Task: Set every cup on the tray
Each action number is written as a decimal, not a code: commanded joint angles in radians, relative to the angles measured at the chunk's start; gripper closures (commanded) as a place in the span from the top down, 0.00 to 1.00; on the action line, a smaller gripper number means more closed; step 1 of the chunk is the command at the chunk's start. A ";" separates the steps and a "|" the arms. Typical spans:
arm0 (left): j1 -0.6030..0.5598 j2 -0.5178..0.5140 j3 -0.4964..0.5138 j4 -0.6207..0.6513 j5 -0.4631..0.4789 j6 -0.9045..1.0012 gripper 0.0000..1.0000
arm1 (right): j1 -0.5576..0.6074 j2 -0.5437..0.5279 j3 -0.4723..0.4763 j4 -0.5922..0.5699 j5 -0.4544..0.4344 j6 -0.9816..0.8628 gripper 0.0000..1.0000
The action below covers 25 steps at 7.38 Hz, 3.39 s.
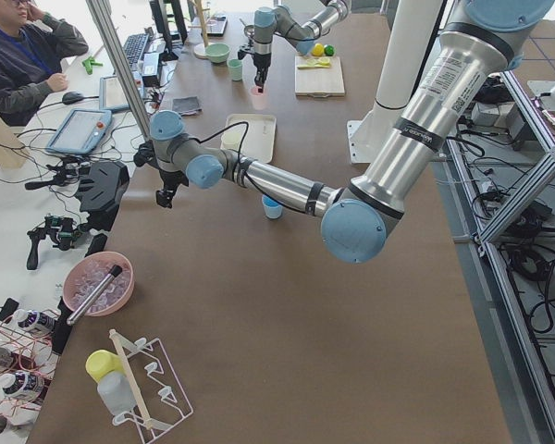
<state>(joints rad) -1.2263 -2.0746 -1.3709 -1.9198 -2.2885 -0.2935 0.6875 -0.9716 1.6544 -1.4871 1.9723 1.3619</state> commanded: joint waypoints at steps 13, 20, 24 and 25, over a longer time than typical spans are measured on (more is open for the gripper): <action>0.304 0.435 -0.439 -0.186 0.029 -0.504 0.99 | 0.478 -0.208 -0.051 -0.012 0.218 -0.675 1.00; 0.456 0.441 -0.350 -0.278 0.190 -0.533 0.56 | 0.503 -0.246 -0.064 0.002 0.226 -0.765 1.00; 0.456 0.420 -0.405 -0.265 0.175 -0.529 0.00 | 0.503 -0.248 -0.064 0.002 0.226 -0.762 1.00; 0.455 0.377 -0.416 -0.224 0.140 -0.535 0.00 | 0.503 -0.248 -0.064 0.002 0.226 -0.762 1.00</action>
<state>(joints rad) -0.7703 -1.6605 -1.7678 -2.1793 -2.1188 -0.8230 1.1904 -1.2191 1.5907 -1.4849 2.1982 0.5990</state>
